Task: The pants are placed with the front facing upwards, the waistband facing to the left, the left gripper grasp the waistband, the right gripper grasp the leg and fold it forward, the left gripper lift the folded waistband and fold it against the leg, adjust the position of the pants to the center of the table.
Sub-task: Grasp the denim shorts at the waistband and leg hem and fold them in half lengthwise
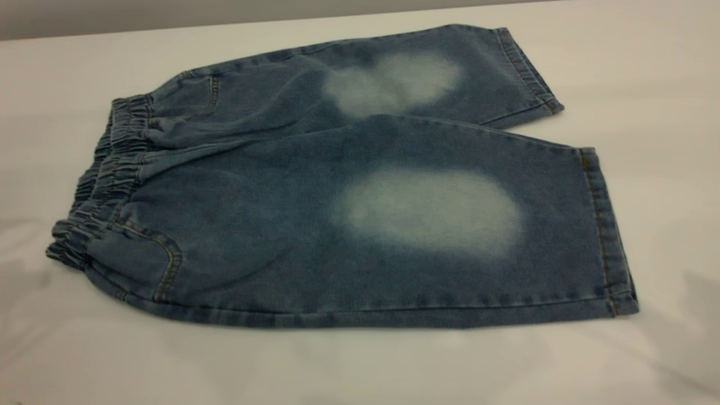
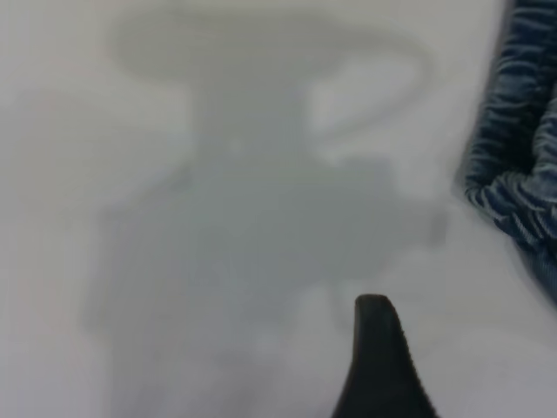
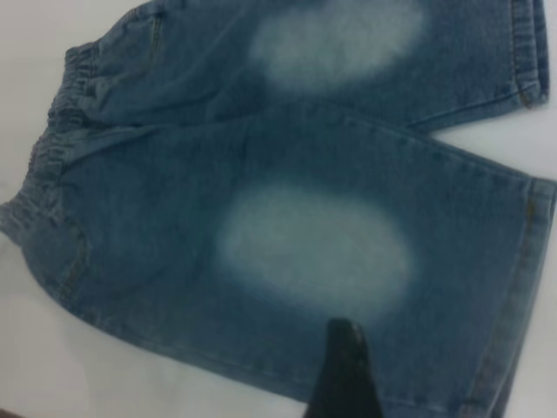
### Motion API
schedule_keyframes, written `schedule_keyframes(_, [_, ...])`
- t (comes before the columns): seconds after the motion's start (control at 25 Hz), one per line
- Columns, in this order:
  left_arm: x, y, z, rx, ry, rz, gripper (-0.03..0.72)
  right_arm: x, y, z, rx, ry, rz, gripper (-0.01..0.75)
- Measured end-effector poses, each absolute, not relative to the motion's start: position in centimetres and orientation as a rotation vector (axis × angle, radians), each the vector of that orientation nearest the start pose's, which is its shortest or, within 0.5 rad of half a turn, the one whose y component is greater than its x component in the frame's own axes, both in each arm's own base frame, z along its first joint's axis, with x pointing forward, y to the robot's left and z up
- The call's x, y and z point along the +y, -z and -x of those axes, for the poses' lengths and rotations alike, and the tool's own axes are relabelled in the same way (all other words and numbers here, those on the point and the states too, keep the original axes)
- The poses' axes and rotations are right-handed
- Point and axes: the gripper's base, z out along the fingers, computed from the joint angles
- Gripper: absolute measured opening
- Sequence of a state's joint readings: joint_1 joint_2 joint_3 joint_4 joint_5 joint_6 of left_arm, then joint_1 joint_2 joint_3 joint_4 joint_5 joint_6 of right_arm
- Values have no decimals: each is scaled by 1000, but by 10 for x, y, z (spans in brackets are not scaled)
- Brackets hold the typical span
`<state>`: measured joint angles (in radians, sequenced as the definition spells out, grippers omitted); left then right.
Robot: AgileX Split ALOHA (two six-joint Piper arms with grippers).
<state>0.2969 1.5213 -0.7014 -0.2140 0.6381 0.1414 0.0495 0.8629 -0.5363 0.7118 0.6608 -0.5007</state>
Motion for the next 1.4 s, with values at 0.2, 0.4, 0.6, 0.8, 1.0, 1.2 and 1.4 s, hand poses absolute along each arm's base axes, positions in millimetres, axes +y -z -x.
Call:
schedule_keyframes(0.2, [74, -140, -238, 2908, 415, 614, 425, 43, -267, -154, 2306, -546, 138, 477])
schedule_keyframes(0.4, [69, -113, -246, 2902, 650, 583, 425, 43, -267, -154, 2305, -545, 138, 477])
schedule_keyframes(0.6, [71, -97, -253, 2876, 645, 538, 443, 44, -269, -155, 2292, -564, 114, 477])
schedule_keyframes(0.8, [69, -86, -254, 2873, 691, 621, 549, 44, -269, -155, 2290, -562, 112, 477])
schedule_keyframes(1.0, [67, -71, -253, 2895, 743, 671, 584, 44, -264, -159, 2315, -562, 104, 477])
schedule_keyframes(1.2, [63, -62, -256, 2861, 832, 664, 584, 44, -261, -162, 2334, -561, 106, 477])
schedule_keyframes(1.4, [61, -55, -261, 2805, 883, 674, 586, 44, -261, -162, 2331, -556, 111, 477])
